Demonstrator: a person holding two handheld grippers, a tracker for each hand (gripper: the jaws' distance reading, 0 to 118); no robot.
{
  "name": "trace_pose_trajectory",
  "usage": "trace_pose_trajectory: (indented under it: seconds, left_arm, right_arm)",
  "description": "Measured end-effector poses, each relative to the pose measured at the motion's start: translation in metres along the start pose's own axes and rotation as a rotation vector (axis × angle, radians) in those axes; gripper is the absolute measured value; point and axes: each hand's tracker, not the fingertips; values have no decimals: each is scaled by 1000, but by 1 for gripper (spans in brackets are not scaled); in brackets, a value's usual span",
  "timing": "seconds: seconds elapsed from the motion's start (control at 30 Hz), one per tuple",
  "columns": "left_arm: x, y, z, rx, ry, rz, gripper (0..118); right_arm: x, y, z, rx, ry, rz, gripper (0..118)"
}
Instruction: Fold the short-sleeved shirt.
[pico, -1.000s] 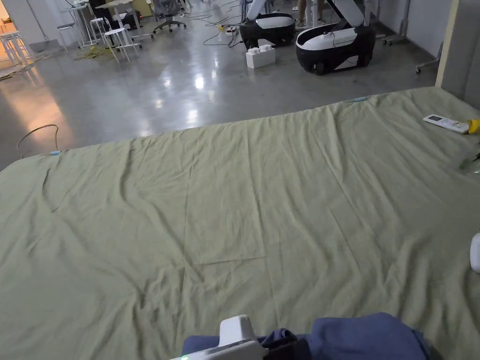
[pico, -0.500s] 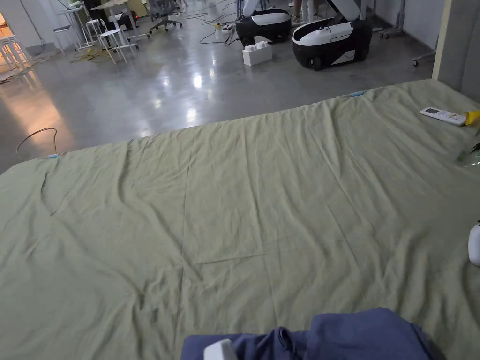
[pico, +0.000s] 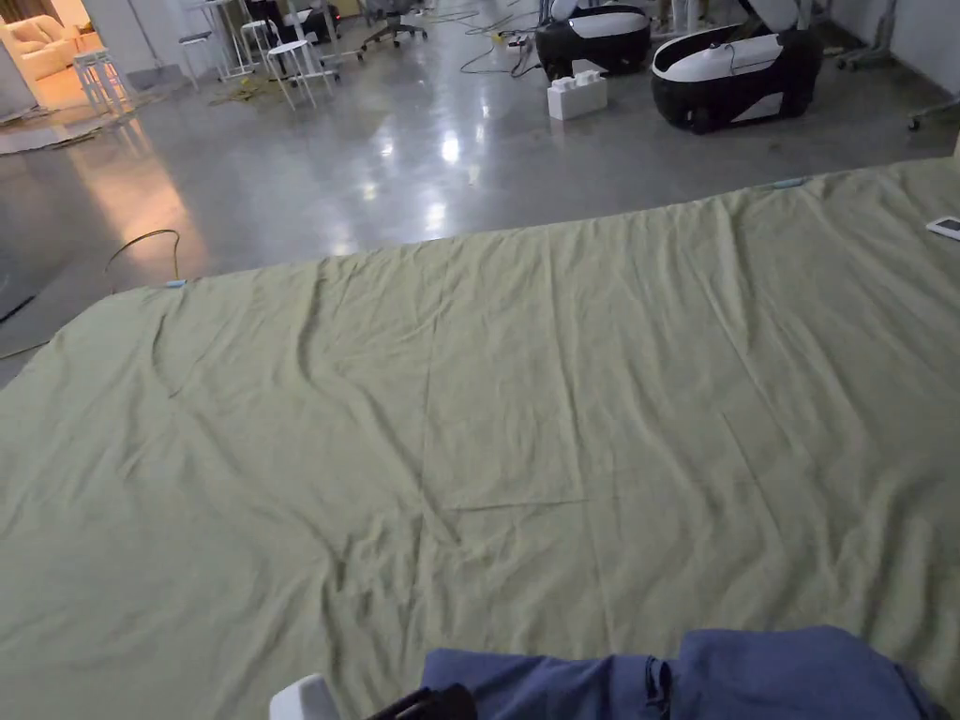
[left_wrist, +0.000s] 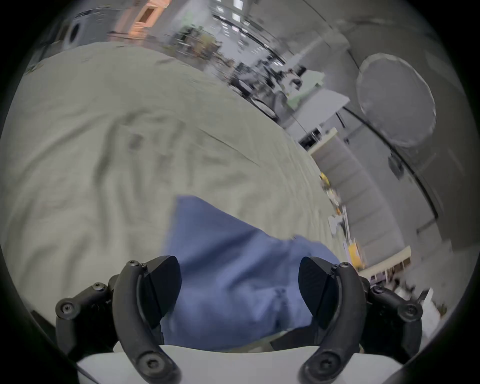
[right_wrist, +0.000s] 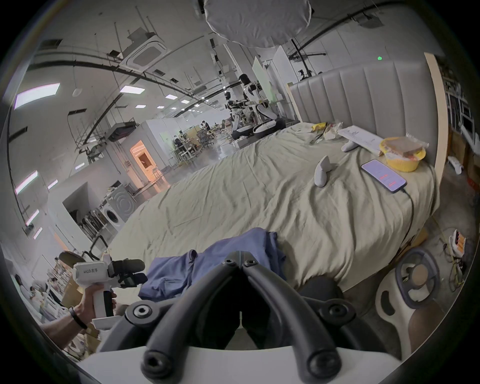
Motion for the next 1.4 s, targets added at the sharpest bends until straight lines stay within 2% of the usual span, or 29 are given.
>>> trace_pose_trajectory:
  seconds: [0.07, 0.23, 0.27, 0.3, 0.33, 0.37, 0.4, 0.47, 0.53, 0.7, 0.73, 0.77, 0.87, 0.93, 1.03, 1.13, 1.27, 1.3, 1.37, 1.4]
  left_arm:
    - [-32, 12, -4, 36, 51, 89, 96]
    - [-56, 4, -46, -127, -124, 180, 93]
    - [-55, 3, -47, -106, -169, 171, 85]
    - [-57, 6, -52, -119, -217, 177, 68]
    - [-15, -2, -44, -130, -234, 231, 27]
    - [-14, -4, -50, -140, -217, 283, 8]
    - [-14, -9, -56, -148, -168, 325, 8]
    - [-30, -13, -63, -140, -178, 289, 8]
    - [-21, -13, -47, -95, -189, 253, 7]
    - [-13, 1, 29, 71, -252, 359, 7]
    - [-71, 21, 26, 101, -220, 318, 7]
    - [-79, 34, 42, 120, -194, 276, 7]
    - [-60, 57, 87, 172, -95, 126, 7]
    - [-42, 66, 96, 162, -53, 74, 7]
    - [4, 48, 79, 132, -196, 21, 7]
    - [65, 9, 24, 9, -312, -67, 7]
    - [146, -56, -72, -152, -130, -269, 8]
    - [151, -65, -87, -150, -116, -220, 13]
    - [146, -69, -103, -180, -92, -184, 53]
    - [151, -69, -100, -208, -252, -68, 66]
  right_arm:
    - [0, 0, -2, -3, 2, -1, 0]
    - [-2, 3, 0, 4, -4, -4, 0]
    - [-2, 3, 2, 9, -4, -7, 0]
    - [-1, 3, 4, 15, -9, -9, 0]
    - [0, 4, 5, 19, -15, -10, 0]
    - [0, 4, 6, 21, -20, -11, 0]
    - [1, 3, 7, 23, -23, -14, 0]
    - [3, 3, 9, 20, -28, -19, 0]
    - [4, 3, 10, 18, -37, -17, 0]
    - [10, 4, 12, 24, -38, -23, 0]
    - [11, 5, 12, 26, -34, -24, 0]
    - [12, 5, 11, 28, -28, -26, 0]
    - [15, 2, 6, 22, -18, -25, 0]
    - [15, 1, 2, 17, -11, -24, 0]
    - [14, -2, 0, 20, -1, -51, 0]
    - [13, -3, 3, 25, 9, -80, 0]
    - [10, -2, 20, 41, -29, -38, 0]
    - [12, -2, 27, 46, -42, -27, 0]
    - [14, -4, 39, 50, -66, -19, 0]
    - [18, -6, 43, 46, -83, -20, 0]
